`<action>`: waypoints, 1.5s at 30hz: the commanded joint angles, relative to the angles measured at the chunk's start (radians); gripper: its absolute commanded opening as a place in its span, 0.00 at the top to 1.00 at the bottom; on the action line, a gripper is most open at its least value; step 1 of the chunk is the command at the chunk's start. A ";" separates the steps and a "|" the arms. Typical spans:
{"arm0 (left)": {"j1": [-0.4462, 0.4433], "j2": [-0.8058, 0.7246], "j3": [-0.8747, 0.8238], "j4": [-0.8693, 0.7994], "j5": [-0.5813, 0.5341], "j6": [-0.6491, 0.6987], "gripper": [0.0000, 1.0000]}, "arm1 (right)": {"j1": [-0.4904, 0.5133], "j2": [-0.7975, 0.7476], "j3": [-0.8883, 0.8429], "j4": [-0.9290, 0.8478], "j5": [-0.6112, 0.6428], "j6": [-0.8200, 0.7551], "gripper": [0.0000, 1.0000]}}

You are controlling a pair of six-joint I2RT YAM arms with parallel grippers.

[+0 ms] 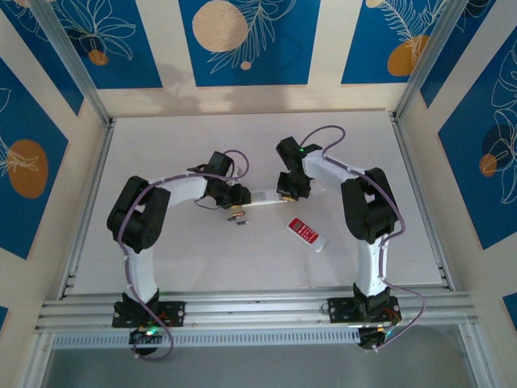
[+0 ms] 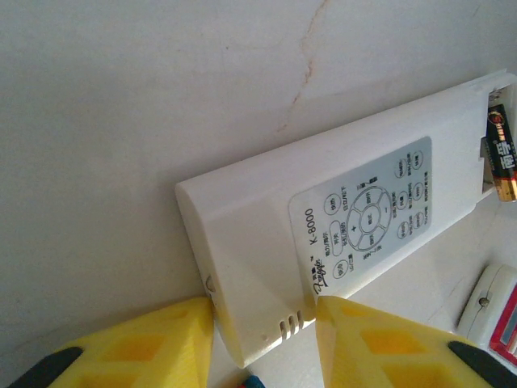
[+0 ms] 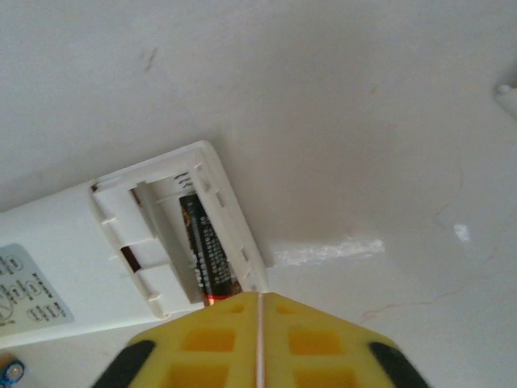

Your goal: Load the batteries into the remote control

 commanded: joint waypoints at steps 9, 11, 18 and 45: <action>0.007 0.020 0.008 0.007 0.024 0.016 0.61 | 0.019 0.010 0.067 -0.040 0.017 -0.055 0.77; 0.007 0.020 0.007 0.008 0.024 0.017 0.61 | 0.022 0.019 0.074 -0.042 0.018 -0.064 0.77; 0.008 0.026 0.006 0.009 0.023 0.018 0.61 | 0.027 0.053 0.097 -0.052 0.019 -0.078 0.81; 0.014 0.030 0.003 0.013 0.027 0.021 0.60 | 0.066 0.136 0.183 -0.156 0.100 -0.113 0.80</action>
